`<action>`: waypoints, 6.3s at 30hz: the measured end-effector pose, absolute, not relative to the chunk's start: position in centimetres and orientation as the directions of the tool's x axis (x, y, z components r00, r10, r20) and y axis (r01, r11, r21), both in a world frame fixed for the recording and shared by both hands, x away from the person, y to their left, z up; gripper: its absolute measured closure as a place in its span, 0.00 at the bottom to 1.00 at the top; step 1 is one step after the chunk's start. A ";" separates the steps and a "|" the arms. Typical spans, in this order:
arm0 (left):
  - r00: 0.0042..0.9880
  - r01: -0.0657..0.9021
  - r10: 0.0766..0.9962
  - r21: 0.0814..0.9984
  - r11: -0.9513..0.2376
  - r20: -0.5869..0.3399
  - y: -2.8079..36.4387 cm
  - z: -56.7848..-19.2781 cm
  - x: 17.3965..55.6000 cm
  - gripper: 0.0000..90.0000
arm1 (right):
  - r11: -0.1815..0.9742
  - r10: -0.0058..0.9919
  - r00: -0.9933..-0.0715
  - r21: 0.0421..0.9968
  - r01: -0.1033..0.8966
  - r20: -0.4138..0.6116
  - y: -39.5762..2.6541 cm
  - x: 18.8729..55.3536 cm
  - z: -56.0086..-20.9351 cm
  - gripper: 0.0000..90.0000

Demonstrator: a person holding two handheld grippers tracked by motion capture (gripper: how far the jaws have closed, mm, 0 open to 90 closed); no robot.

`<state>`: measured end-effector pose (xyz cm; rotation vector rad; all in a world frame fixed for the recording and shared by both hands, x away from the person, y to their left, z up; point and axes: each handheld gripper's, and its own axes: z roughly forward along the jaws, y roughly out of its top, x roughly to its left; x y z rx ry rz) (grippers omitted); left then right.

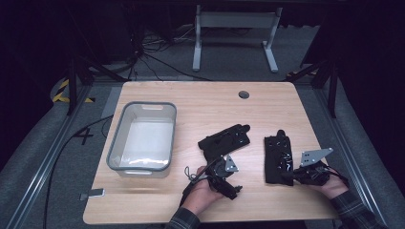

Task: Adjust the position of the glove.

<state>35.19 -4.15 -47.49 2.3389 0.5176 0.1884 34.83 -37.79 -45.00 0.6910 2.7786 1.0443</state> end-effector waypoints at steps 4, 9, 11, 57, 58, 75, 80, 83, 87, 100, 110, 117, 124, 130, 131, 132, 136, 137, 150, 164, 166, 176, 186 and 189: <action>0.908 0.312 0.419 0.686 -0.658 -0.010 -4.2 -47.5 35.2 0.00 | 0.673 0.425 -0.901 0.638 0.374 0.080 -37.8 34.2 -45.0 1.00; 0.908 0.313 0.419 0.685 -0.658 -0.012 -4.2 -47.5 35.2 0.00 | 0.683 0.410 -0.908 0.632 0.366 0.083 -37.8 33.5 -44.9 1.00; 0.907 0.314 0.420 0.685 -0.658 -0.012 -4.2 -47.5 35.2 0.00 | 0.679 0.410 -0.909 0.639 0.362 0.080 -37.9 33.3 -44.7 1.00; 0.905 0.316 0.426 0.686 -0.655 -0.011 -4.2 -47.5 35.2 0.00 | 0.699 0.354 -0.933 0.647 0.305 0.058 -35.9 39.3 -45.0 1.00; 0.905 0.317 0.426 0.686 -0.655 -0.011 -4.2 -47.5 35.2 0.00 | 0.700 0.350 -0.935 0.648 0.300 0.055 -35.8 39.2 -45.0 1.00; 0.904 0.317 0.427 0.686 -0.655 -0.010 -4.2 -47.5 35.2 0.00 | 0.526 0.614 -0.790 0.742 0.417 0.009 -40.4 37.4 -43.6 0.57; 0.904 0.317 0.427 0.686 -0.655 -0.010 -4.2 -47.5 35.2 0.00 | 0.473 0.711 -0.703 0.749 0.464 -0.013 -42.1 36.7 -44.3 0.39; 0.904 0.317 0.427 0.686 -0.655 -0.010 -4.2 -47.5 35.2 0.00 | 0.444 0.743 -0.670 0.752 0.487 -0.004 -42.7 36.4 -44.6 0.32; 0.904 0.318 0.428 0.686 -0.654 -0.010 -4.2 -47.5 35.2 0.00 | 0.419 0.776 -0.631 0.745 0.518 0.003 -43.1 35.8 -45.3 0.23; 0.899 0.338 0.438 0.663 -0.668 -0.017 -4.5 -47.0 34.9 0.09 | 0.439 0.787 -0.617 0.725 0.531 -0.024 -42.9 35.6 -46.6 0.11; 0.890 0.378 0.452 0.648 -0.662 -0.057 -4.0 -45.9 35.3 0.23 | 0.441 0.784 -0.621 0.725 0.529 -0.023 -42.9 35.6 -46.7 0.10; 0.888 0.373 0.459 0.653 -0.659 -0.045 -3.3 -44.0 36.7 0.56 | 0.440 0.783 -0.622 0.726 0.529 -0.021 -42.9 35.6 -46.7 0.10; 0.863 0.403 0.502 0.669 -0.625 -0.051 -2.0 -42.3 39.0 0.99 | 0.440 0.783 -0.622 0.725 0.529 -0.022 -42.9 35.6 -46.7 0.10; 0.834 0.428 0.550 0.679 -0.596 -0.043 -1.6 -41.3 40.8 1.00 | 0.441 0.783 -0.622 0.725 0.529 -0.023 -42.9 35.6 -46.7 0.10; 0.831 0.427 0.556 0.677 -0.599 -0.031 -1.5 -41.1 41.2 1.00 | 0.441 0.783 -0.622 0.725 0.529 -0.023 -42.9 35.6 -46.7 0.10; 0.825 0.429 0.565 0.676 -0.598 -0.024 -1.4 -41.1 41.6 1.00 | 0.441 0.783 -0.621 0.725 0.529 -0.023 -42.9 35.6 -46.7 0.10; 0.799 0.452 0.601 0.672 -0.587 -0.012 -1.1 -41.3 43.2 1.00 | 0.441 0.783 -0.622 0.725 0.529 -0.023 -42.9 35.6 -46.7 0.10; 0.792 0.457 0.610 0.674 -0.580 -0.012 -1.1 -41.3 43.5 1.00 | 0.441 0.783 -0.622 0.725 0.529 -0.024 -42.9 35.6 -46.7 0.10; 0.726 0.528 0.687 0.654 -0.542 -0.016 -0.2 -43.2 47.6 1.00 | 0.443 0.781 -0.624 0.724 0.529 -0.022 -42.9 35.6 -46.7 0.10; 0.730 0.560 0.682 0.602 -0.569 -0.035 -1.2 -44.7 48.0 1.00 | 0.446 0.779 -0.626 0.725 0.525 -0.026 -42.9 35.7 -46.7 0.10; 0.731 0.563 0.681 0.594 -0.575 -0.032 -1.3 -44.7 47.6 1.00 | 0.445 0.780 -0.626 0.724 0.526 -0.025 -42.9 35.7 -46.7 0.10; 0.742 0.578 0.664 0.589 -0.565 -0.091 -1.2 -44.7 45.1 1.00 | 0.446 0.779 -0.626 0.725 0.525 -0.026 -42.9 35.7 -46.7 0.10; 0.775 0.566 0.619 0.569 -0.596 -0.123 -1.2 -44.6 41.7 1.00 | 0.446 0.779 -0.627 0.725 0.525 -0.026 -42.9 35.7 -46.7 0.10; 0.782 0.563 0.609 0.568 -0.601 -0.131 -1.2 -44.7 41.1 1.00 | 0.446 0.779 -0.627 0.725 0.525 -0.026 -42.9 35.7 -46.7 0.10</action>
